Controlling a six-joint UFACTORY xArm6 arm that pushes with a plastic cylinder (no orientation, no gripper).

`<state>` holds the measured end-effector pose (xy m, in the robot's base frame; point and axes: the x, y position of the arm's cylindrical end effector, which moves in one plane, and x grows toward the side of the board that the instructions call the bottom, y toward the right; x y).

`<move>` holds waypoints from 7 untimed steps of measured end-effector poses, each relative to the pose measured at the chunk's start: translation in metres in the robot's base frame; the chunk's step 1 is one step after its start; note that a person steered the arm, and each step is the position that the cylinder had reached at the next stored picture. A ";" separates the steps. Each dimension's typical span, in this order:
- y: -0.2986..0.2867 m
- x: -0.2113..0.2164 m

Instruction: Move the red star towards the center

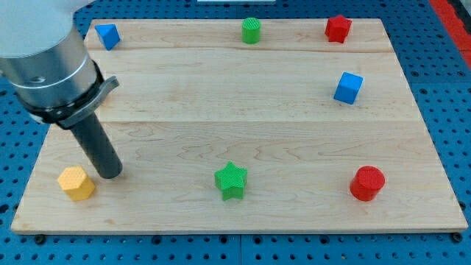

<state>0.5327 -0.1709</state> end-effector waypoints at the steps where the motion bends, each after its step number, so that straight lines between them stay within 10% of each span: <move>1: 0.035 -0.023; 7: 0.146 -0.176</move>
<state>0.3571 -0.0244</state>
